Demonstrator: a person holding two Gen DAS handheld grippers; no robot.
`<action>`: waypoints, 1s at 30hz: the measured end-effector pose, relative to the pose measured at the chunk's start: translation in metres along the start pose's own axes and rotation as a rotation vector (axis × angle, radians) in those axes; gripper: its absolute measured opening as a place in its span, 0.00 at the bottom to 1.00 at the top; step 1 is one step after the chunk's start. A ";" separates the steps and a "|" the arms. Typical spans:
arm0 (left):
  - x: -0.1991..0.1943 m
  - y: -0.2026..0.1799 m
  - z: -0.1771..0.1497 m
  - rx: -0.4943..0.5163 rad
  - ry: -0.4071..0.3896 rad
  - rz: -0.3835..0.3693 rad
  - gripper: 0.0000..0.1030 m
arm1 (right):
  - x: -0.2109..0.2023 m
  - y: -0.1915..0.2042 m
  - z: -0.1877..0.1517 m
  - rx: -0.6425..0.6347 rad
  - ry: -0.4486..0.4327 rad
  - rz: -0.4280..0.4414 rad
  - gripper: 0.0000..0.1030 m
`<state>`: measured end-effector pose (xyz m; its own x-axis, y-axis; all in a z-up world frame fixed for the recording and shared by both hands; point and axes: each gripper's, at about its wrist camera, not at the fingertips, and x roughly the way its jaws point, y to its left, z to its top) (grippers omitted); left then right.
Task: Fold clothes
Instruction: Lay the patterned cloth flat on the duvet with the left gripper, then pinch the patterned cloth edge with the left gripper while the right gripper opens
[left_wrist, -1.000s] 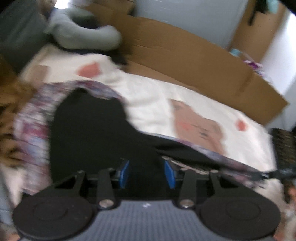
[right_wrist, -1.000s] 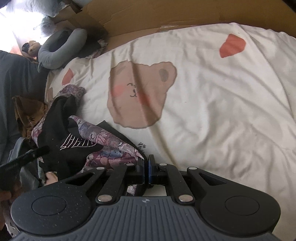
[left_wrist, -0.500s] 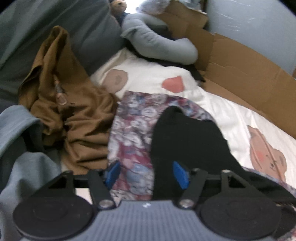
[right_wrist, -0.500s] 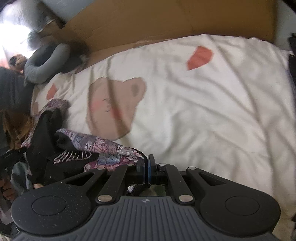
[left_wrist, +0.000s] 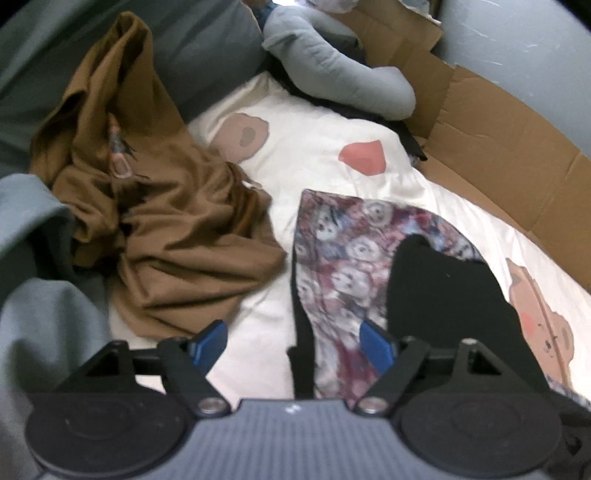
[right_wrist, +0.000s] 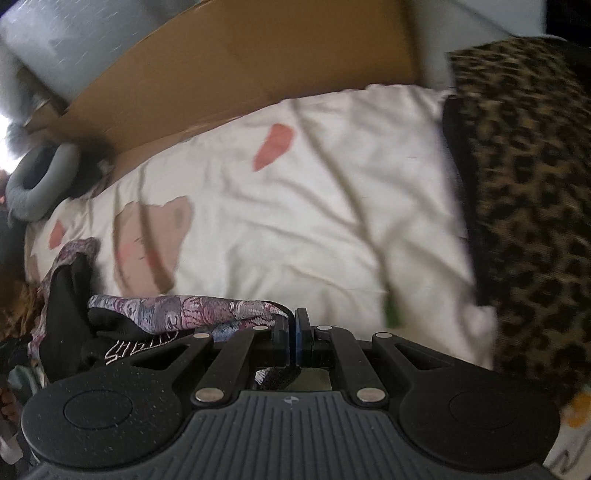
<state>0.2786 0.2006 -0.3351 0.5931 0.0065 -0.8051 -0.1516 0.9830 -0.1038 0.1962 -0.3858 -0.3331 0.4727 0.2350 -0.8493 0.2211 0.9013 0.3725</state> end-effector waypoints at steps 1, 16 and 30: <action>0.003 -0.003 0.001 0.005 0.003 -0.014 0.78 | -0.004 -0.006 -0.002 0.013 -0.001 -0.011 0.00; 0.071 -0.032 0.011 0.041 0.082 -0.104 0.79 | -0.015 -0.038 -0.037 0.076 0.046 -0.075 0.05; 0.070 -0.029 0.020 0.018 0.136 -0.229 0.09 | -0.024 -0.024 -0.033 -0.021 -0.003 -0.023 0.43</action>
<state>0.3399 0.1758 -0.3766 0.4988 -0.2396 -0.8330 -0.0109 0.9592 -0.2824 0.1517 -0.4014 -0.3337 0.4699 0.2132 -0.8566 0.2143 0.9138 0.3450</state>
